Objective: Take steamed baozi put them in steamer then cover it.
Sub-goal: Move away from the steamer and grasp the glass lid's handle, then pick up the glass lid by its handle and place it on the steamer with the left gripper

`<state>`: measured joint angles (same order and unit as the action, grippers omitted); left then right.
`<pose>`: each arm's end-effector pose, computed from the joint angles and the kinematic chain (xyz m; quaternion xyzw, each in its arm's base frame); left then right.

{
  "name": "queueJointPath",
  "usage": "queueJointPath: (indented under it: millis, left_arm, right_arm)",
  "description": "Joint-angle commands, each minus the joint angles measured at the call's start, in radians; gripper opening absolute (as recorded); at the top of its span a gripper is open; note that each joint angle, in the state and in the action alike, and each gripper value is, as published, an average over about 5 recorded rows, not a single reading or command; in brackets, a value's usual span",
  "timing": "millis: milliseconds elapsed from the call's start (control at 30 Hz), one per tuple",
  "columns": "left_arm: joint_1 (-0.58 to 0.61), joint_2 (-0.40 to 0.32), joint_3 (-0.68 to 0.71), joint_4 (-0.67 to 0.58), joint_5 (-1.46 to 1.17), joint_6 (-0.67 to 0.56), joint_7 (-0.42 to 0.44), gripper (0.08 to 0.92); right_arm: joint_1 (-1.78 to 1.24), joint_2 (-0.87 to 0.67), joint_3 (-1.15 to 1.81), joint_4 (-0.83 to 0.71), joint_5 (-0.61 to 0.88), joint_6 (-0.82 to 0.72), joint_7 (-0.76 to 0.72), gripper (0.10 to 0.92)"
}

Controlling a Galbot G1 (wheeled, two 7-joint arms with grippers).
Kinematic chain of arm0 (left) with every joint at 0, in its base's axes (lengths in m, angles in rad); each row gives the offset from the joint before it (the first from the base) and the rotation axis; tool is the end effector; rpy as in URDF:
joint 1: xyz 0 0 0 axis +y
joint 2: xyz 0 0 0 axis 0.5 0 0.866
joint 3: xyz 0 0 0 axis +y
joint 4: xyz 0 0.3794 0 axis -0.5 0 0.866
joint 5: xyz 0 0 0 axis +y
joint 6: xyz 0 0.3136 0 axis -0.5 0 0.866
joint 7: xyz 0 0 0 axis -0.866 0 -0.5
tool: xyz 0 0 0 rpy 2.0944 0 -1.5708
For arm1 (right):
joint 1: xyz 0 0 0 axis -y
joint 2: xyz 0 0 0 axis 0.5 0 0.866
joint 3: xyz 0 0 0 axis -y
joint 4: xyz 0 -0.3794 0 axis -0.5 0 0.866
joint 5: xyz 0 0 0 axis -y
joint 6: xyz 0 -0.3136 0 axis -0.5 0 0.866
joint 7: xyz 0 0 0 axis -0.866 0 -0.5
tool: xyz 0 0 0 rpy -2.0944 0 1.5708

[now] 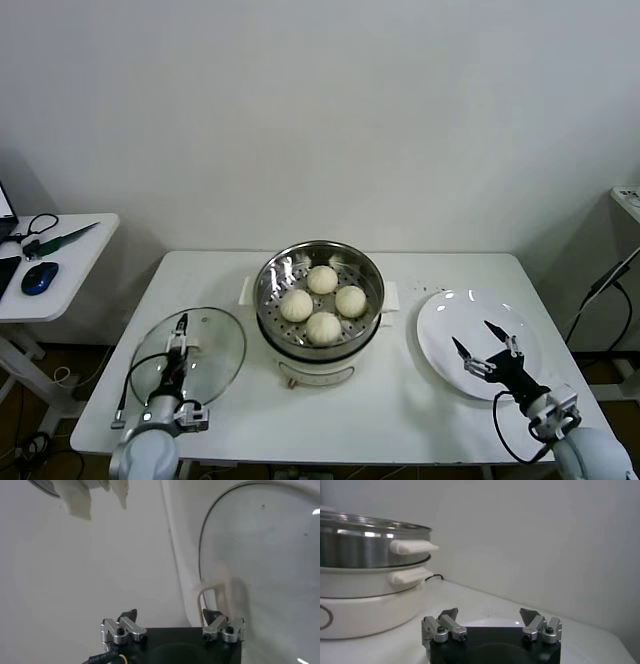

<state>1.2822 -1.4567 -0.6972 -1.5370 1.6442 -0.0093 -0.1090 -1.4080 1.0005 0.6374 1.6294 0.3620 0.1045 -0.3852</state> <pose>0.2114 0.0982 -0.4427 -0.0088 -0.6257 -0.7734 0.1014 0.1905 -0.2248 -0.3762 0.1776 -0.9749 0.0947 0.0955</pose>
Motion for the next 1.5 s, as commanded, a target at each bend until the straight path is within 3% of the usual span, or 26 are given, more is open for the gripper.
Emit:
queueJointPath:
  millis: [33,133,600,867,1167,1500]
  left_arm:
    - [-0.049,0.001,-0.001,0.054,-0.021,-0.002,-0.01,0.818]
    - [-0.05,0.002,-0.003,0.061,-0.027,-0.014,-0.009,0.775]
    - [-0.054,0.0,-0.005,0.08,-0.058,-0.037,-0.009,0.376]
    - [-0.025,0.011,0.0,0.008,-0.113,-0.038,-0.01,0.161]
    - [0.099,0.047,0.016,-0.236,-0.206,0.016,-0.008,0.142]
    - [0.258,0.075,0.015,-0.48,-0.202,0.219,-0.047,0.142]
  right_arm:
    - [-0.011,0.008,0.007,-0.002,-0.017,0.005,-0.004,0.823]
    - [-0.016,0.01,0.011,-0.004,-0.021,0.007,-0.008,0.823]
    - [-0.023,0.028,0.016,-0.005,-0.041,0.017,-0.017,0.823]
    - [-0.024,0.031,0.017,-0.01,-0.043,0.02,-0.019,0.823]
    - [-0.016,0.032,0.015,-0.015,-0.042,0.022,-0.019,0.823]
    - [-0.007,0.031,0.014,-0.019,-0.043,0.023,-0.019,0.823]
